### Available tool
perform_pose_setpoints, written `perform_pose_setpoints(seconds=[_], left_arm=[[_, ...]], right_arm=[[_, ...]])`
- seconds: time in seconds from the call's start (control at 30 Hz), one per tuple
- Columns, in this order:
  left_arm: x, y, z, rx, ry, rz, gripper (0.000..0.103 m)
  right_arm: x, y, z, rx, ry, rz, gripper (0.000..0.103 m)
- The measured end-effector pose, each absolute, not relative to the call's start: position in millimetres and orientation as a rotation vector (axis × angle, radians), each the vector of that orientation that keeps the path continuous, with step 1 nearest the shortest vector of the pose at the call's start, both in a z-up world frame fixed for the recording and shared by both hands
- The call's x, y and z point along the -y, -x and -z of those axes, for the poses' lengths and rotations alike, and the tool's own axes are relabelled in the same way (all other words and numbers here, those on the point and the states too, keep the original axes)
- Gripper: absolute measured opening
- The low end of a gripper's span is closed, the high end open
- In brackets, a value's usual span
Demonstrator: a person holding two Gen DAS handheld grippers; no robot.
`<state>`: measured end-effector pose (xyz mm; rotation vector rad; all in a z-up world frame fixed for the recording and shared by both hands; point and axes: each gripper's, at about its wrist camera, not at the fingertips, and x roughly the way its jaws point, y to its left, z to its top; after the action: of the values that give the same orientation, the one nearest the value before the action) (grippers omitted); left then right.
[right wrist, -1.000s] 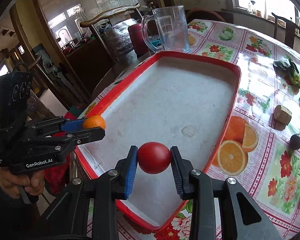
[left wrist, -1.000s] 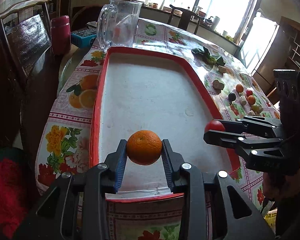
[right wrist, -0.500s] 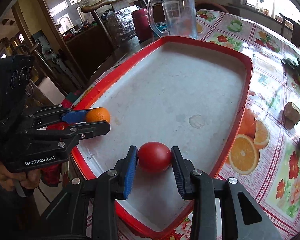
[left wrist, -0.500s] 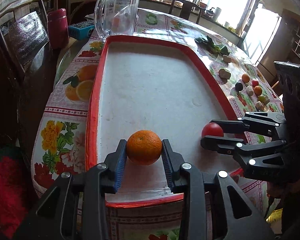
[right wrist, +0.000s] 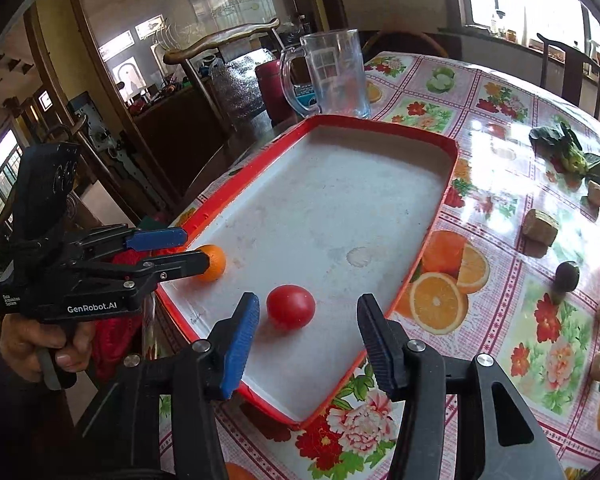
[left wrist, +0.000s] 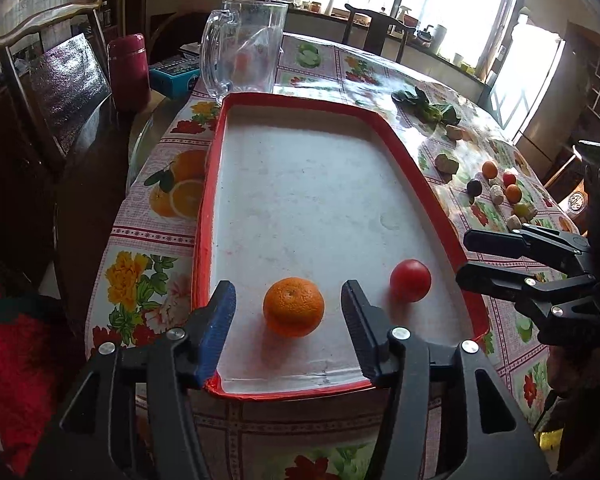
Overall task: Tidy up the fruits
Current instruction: 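Move both open tools back toward the remaining fruits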
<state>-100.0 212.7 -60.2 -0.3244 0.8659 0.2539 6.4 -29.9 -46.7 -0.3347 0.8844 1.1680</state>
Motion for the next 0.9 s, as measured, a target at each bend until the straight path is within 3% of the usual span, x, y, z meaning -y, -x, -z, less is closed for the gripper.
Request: perform_pose_setpoints(seconds=[0.9], left_arm=[[-120,46,30,-0.835,0.216,-0.064,0.054]], right_arm=[[194,-66,35,-0.86,0.164,-0.867,0.053]])
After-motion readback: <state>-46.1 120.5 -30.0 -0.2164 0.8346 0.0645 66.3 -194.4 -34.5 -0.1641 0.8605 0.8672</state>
